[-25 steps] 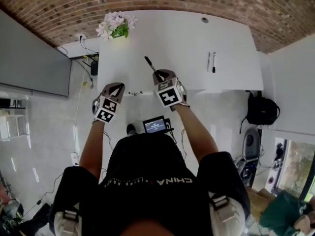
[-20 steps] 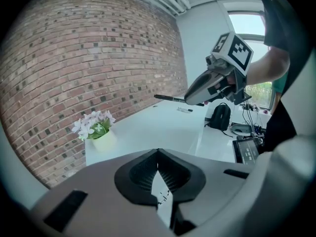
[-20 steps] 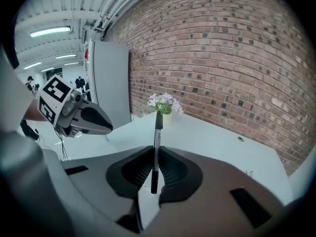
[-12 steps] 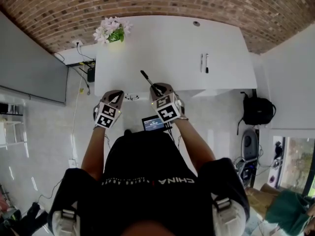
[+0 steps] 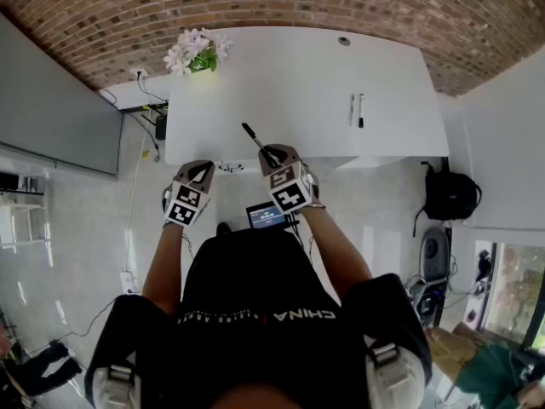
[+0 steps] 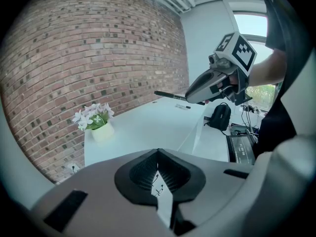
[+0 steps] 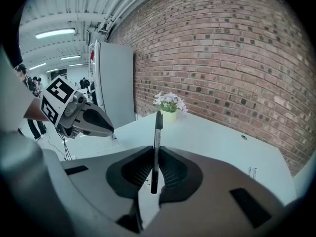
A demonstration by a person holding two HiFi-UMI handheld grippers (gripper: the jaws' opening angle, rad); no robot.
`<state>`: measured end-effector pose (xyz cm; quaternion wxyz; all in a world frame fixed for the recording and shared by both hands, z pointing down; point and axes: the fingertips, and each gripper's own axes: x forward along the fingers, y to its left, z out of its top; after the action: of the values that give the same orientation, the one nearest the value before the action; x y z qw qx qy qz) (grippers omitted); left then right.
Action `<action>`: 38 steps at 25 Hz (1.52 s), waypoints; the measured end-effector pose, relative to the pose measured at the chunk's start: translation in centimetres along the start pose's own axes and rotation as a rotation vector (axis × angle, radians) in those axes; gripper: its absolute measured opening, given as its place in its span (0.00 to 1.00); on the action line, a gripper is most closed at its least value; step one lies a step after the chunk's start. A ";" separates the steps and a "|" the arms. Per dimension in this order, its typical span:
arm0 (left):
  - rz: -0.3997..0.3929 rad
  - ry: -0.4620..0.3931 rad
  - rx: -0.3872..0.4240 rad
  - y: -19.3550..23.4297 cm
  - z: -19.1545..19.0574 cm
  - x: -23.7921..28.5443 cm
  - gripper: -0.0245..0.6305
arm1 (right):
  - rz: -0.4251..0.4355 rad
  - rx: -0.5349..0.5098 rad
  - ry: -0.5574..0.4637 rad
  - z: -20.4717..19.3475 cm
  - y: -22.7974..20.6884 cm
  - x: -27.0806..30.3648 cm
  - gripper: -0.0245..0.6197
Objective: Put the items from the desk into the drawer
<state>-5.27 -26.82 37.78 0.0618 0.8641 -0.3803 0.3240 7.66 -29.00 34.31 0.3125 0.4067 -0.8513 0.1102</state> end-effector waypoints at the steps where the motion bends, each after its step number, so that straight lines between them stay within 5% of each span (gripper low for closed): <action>1: 0.004 0.002 -0.003 -0.2 0.1 0.0 0.06 | 0.004 -0.002 -0.001 -0.1 -0.1 -0.1 0.11; 18: 0.052 0.077 -0.081 -6.9 -2.4 -0.5 0.06 | 0.065 0.029 0.002 -4.5 -1.9 -2.8 0.11; 38: -0.115 0.013 0.015 -5.4 -10.5 -10.6 0.06 | -0.053 0.088 0.046 -5.0 14.2 -4.4 0.11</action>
<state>-12.16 -12.75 40.35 0.0764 0.8827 -0.3274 0.3284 1.17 -14.89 36.43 0.3169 0.4396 -0.8272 0.1484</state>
